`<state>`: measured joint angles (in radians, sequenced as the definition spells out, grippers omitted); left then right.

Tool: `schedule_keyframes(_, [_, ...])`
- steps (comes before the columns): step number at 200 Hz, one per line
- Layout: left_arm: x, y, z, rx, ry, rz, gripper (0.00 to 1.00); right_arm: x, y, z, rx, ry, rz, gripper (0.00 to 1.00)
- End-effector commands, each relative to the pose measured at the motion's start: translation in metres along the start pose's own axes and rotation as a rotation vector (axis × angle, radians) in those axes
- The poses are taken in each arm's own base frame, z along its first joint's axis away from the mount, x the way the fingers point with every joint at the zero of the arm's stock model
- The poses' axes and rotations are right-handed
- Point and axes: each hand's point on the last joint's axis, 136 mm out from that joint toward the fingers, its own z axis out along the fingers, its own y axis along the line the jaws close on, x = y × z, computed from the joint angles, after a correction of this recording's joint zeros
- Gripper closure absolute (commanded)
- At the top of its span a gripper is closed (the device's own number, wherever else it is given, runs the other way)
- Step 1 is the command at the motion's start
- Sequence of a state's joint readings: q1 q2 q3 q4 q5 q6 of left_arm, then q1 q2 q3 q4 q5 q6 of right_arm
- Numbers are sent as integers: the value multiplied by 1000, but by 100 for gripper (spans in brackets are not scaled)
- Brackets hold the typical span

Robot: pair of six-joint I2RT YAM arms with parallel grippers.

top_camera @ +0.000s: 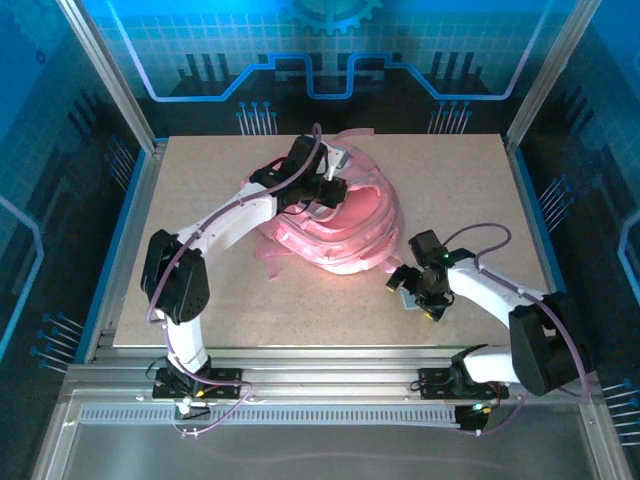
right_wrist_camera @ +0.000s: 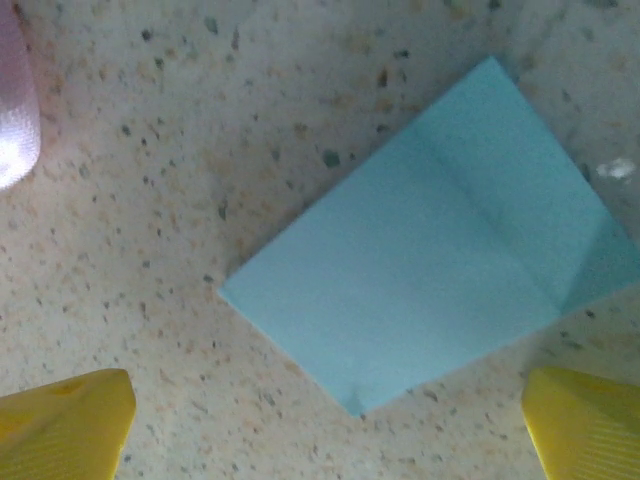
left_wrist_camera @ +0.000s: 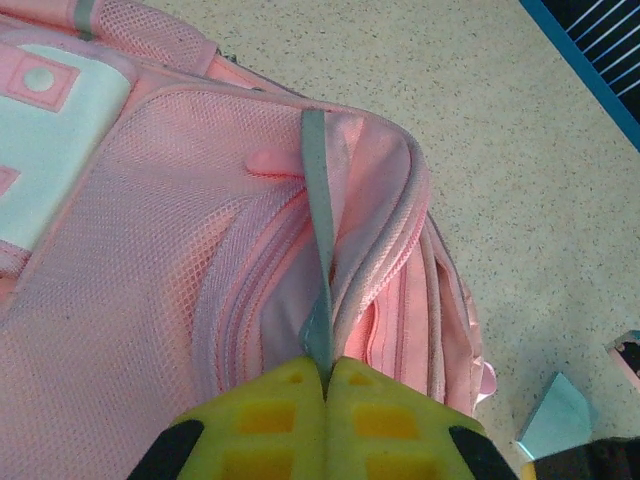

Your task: Pack books, pencil case, and school supplies into a backpack

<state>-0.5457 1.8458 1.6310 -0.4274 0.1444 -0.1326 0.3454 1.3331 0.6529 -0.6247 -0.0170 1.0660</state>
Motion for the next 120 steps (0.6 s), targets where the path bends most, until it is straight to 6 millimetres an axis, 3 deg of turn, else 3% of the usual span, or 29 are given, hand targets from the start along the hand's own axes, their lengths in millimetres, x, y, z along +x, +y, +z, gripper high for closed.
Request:
schedule_keyframes(1, [-40, -22, -40, 64, -149, 32, 100, -23, 2, -2, 26, -85, 12, 0])
schedule_keyframes(59, [-40, -23, -43, 64, -155, 26, 100, -46, 1, -14, 94, -200, -67, 0])
schedule_keyframes(89, [-41, -25, -43, 78, -154, 18, 100, -43, 5, -8, 113, -179, -102, 0])
schedule_keyframes(120, [-41, -25, -44, 73, -159, 20, 100, -28, -15, -12, 220, -168, -105, 0])
